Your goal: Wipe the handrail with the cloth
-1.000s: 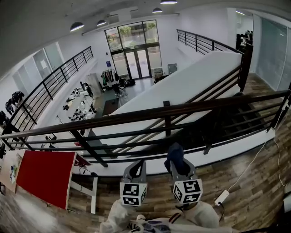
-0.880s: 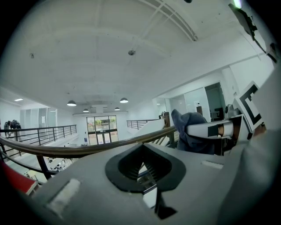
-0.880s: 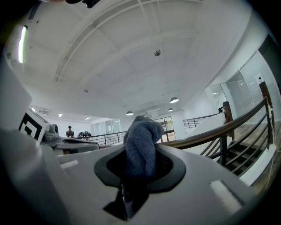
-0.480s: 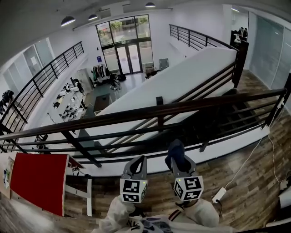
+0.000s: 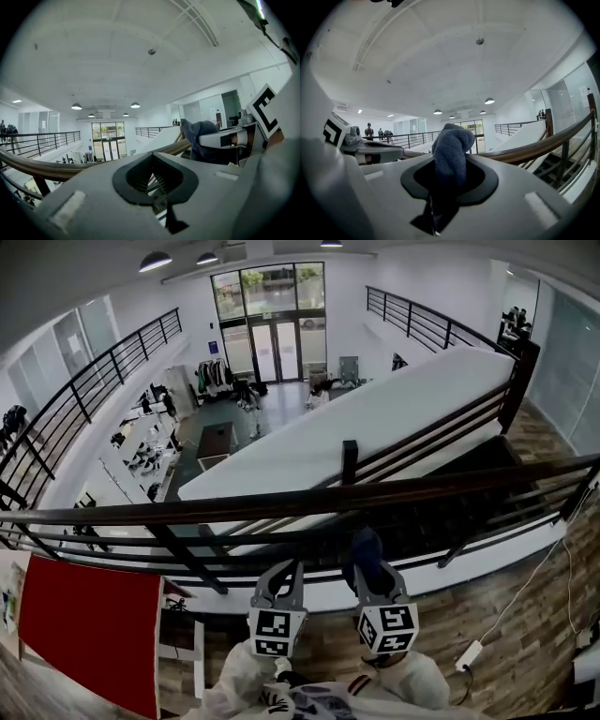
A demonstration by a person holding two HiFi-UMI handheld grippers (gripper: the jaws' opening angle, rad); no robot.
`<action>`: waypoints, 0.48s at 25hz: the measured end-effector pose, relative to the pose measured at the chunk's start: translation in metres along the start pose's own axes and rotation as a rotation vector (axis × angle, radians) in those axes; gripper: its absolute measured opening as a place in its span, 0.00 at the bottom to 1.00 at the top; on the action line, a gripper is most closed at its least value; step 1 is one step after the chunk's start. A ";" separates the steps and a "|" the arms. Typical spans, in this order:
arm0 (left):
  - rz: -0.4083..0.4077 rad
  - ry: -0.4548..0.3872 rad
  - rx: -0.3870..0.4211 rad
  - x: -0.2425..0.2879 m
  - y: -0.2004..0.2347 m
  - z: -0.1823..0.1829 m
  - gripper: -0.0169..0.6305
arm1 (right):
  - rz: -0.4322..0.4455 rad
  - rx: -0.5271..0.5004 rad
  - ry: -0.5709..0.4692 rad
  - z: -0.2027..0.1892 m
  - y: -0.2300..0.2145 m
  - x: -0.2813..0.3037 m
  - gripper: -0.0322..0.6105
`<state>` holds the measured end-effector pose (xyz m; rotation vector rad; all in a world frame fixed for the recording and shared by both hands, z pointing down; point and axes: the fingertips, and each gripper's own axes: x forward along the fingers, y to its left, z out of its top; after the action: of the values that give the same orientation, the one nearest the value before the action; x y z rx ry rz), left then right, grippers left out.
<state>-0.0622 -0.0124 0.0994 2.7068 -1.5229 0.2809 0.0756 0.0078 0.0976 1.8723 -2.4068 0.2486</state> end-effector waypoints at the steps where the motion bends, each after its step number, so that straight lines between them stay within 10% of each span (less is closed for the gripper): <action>1: 0.010 0.004 -0.001 0.001 0.017 -0.005 0.03 | 0.014 -0.004 0.006 -0.004 0.013 0.015 0.19; 12: 0.171 0.057 -0.079 -0.018 0.210 -0.048 0.03 | 0.203 -0.052 0.089 -0.021 0.174 0.158 0.19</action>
<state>-0.2569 -0.1024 0.1296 2.4915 -1.7131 0.2916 -0.1329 -0.0975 0.1306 1.5621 -2.5170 0.2738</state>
